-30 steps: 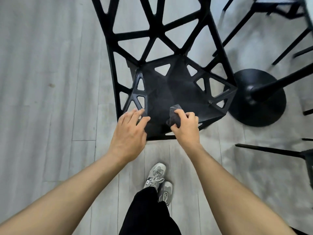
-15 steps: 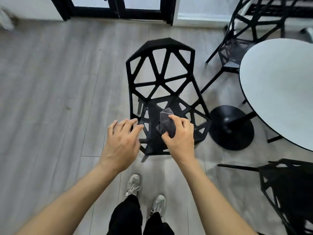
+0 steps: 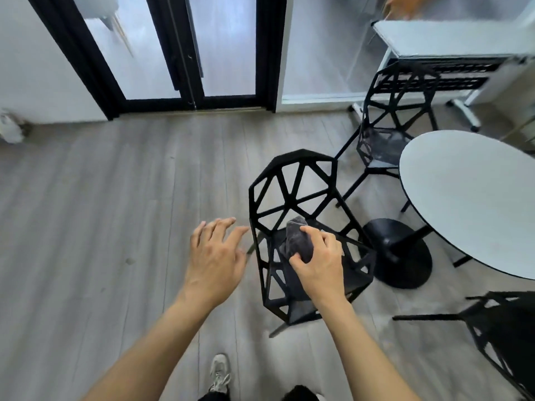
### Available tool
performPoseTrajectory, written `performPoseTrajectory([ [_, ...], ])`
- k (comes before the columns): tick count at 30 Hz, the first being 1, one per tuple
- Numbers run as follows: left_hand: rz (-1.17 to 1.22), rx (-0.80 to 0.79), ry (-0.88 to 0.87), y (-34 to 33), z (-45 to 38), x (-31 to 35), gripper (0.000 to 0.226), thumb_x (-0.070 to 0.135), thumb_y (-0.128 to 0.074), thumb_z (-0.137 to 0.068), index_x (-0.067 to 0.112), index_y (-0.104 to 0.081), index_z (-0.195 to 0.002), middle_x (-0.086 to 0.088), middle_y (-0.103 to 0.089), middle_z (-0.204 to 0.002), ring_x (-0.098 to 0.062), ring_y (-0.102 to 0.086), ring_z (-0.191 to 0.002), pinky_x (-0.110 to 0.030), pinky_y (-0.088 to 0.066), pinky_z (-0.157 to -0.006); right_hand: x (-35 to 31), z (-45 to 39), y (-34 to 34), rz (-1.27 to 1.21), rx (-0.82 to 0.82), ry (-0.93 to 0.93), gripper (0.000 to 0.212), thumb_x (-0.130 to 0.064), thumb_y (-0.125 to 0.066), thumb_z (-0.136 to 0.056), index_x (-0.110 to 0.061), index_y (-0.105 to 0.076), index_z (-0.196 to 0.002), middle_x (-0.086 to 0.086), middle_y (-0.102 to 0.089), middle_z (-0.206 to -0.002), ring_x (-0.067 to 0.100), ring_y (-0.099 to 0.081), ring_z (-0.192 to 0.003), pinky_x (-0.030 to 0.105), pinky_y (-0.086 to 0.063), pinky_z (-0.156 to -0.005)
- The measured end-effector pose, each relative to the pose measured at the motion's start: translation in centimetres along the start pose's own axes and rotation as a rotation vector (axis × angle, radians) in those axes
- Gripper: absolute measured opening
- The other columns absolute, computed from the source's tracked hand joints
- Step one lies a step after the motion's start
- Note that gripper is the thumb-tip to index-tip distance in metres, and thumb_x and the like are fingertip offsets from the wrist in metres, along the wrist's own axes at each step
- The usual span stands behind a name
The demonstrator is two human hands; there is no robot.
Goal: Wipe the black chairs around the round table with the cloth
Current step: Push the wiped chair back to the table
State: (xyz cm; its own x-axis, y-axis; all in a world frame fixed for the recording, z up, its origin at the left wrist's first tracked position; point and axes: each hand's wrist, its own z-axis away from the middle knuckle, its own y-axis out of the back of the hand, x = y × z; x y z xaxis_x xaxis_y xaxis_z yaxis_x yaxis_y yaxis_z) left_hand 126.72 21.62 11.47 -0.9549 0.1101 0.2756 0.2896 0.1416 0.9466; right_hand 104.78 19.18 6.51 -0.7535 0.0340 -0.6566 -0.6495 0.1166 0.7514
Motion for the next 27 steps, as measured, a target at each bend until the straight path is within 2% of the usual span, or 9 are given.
performPoseTrajectory([
  [7, 0.017, -0.014, -0.166, 1.1, -6.2, -5.8, 0.039, 0.017, -0.065, -0.084, 0.022, -0.063, -0.122, -0.006, -0.06, -0.13, -0.027, -0.049, -0.126, -0.049, -0.034, -0.112, -3.7, -2.6, -2.2, 0.024, 0.105, -0.137, 0.056, -0.03, -0.071, -0.082, -0.039, -0.05, -0.133, -0.009, -0.043, -0.119, 0.012, -0.037, -0.115, 0.025, -0.042, -0.086],
  [11, 0.023, -0.035, -0.277, 0.0, -10.9, -6.5, 0.036, 0.021, -0.057, -0.086, 0.022, -0.064, -0.122, -0.004, -0.06, -0.128, -0.026, -0.05, -0.126, -0.049, -0.033, -0.112, -3.2, -5.5, -3.0, 0.013, 0.164, -0.214, 0.055, -0.03, -0.071, -0.081, -0.04, -0.051, -0.132, -0.009, -0.045, -0.119, 0.014, -0.041, -0.114, 0.024, -0.039, -0.087],
  [14, 0.022, -0.081, -0.336, -1.3, -15.5, -6.8, 0.036, 0.024, -0.051, -0.087, 0.023, -0.065, -0.12, -0.004, -0.06, -0.127, -0.026, -0.051, -0.126, -0.047, -0.031, -0.113, -2.3, -8.6, -4.2, -0.016, 0.197, -0.274, 0.055, -0.029, -0.072, -0.081, -0.04, -0.051, -0.131, -0.01, -0.044, -0.119, 0.014, -0.042, -0.114, 0.027, -0.044, -0.087],
  [17, -0.006, -0.112, -0.4, -2.6, -20.1, -6.9, 0.036, 0.023, -0.054, -0.087, 0.024, -0.063, -0.121, -0.002, -0.06, -0.128, -0.026, -0.051, -0.126, -0.047, -0.032, -0.113, -1.4, -12.2, -5.3, -0.063, 0.231, -0.328, 0.055, -0.03, -0.071, -0.082, -0.039, -0.051, -0.132, -0.011, -0.042, -0.117, 0.013, -0.041, -0.112, 0.031, -0.049, -0.087],
  [22, -0.043, -0.182, -0.519, -4.3, -27.1, -6.3, 0.035, 0.021, -0.061, -0.087, 0.023, -0.063, -0.122, -0.002, -0.059, -0.127, -0.027, -0.051, -0.125, -0.046, -0.029, -0.113, -0.7, -17.7, -5.5, -0.058, 0.263, -0.415, 0.053, -0.029, -0.07, -0.084, -0.035, -0.052, -0.133, -0.008, -0.042, -0.119, 0.016, -0.041, -0.114, 0.029, -0.044, -0.084],
  [24, -0.06, -0.203, -0.561, -5.0, -29.4, -5.9, 0.036, 0.023, -0.057, -0.087, 0.023, -0.064, -0.122, -0.002, -0.06, -0.126, -0.027, -0.052, -0.123, -0.045, -0.029, -0.112, -0.2, -19.4, -5.1, -0.065, 0.284, -0.443, 0.053, -0.029, -0.069, -0.083, -0.036, -0.052, -0.133, -0.008, -0.042, -0.119, 0.015, -0.041, -0.114, 0.031, -0.048, -0.085],
  [27, -0.077, -0.271, -0.63, -6.2, -32.4, -5.4, 0.037, 0.024, -0.055, -0.087, 0.023, -0.063, -0.124, -0.002, -0.061, -0.126, -0.029, -0.052, -0.123, -0.047, -0.033, -0.112, 0.4, -21.0, -4.8, -0.08, 0.323, -0.494, 0.053, -0.029, -0.069, -0.083, -0.036, -0.051, -0.133, -0.007, -0.043, -0.12, 0.015, -0.04, -0.114, 0.028, -0.043, -0.083],
])
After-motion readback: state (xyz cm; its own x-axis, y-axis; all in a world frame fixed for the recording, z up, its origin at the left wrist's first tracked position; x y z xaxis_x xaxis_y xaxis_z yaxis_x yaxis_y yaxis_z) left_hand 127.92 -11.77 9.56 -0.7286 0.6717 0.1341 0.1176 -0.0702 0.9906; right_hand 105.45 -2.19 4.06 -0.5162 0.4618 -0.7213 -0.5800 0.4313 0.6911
